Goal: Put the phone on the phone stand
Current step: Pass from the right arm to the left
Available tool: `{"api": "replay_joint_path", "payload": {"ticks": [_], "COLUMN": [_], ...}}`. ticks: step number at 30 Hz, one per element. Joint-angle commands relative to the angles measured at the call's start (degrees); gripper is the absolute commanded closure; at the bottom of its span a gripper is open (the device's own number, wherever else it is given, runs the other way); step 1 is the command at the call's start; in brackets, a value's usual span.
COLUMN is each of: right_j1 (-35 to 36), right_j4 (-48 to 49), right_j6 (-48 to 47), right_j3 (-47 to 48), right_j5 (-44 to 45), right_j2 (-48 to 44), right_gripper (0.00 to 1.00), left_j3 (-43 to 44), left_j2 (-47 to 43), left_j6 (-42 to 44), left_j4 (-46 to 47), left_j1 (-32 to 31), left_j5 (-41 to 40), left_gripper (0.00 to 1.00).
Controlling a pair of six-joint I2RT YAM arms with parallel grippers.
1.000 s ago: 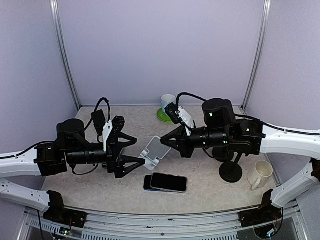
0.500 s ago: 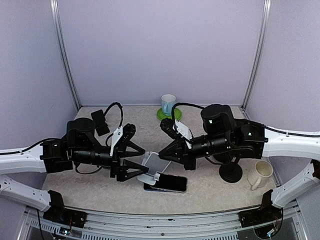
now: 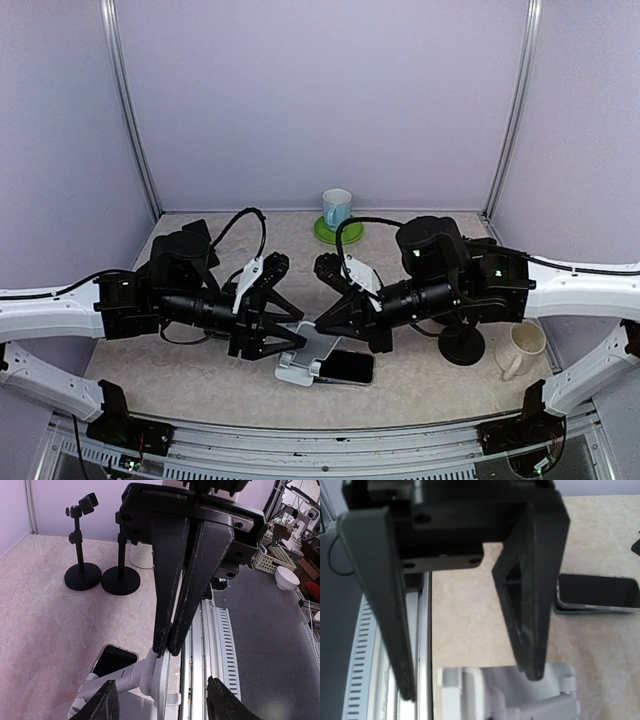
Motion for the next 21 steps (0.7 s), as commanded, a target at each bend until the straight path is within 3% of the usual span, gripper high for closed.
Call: {"api": "replay_joint_path", "payload": {"ticks": [1, 8, 21], "right_j1": [0.8, 1.0, 1.2], "right_j4": [0.9, 1.0, 0.7], "right_j6": [-1.1, -1.2, -1.4], "right_j3": [0.5, 0.5, 0.9], "right_j5": [-0.6, -0.4, -0.2], "right_j2": [0.5, 0.6, 0.9], "right_gripper": [1.0, 1.0, 1.0], "left_j3": [1.4, 1.6, 1.3], "left_j2": [0.0, 1.5, 1.5], "left_j6": [0.2, 0.1, -0.3], "left_j4": [2.2, 2.3, 3.3], "left_j1": [0.3, 0.3, 0.3], "left_j5": [1.9, 3.9, 4.0], "left_gripper": [0.47, 0.68, 0.91]}}
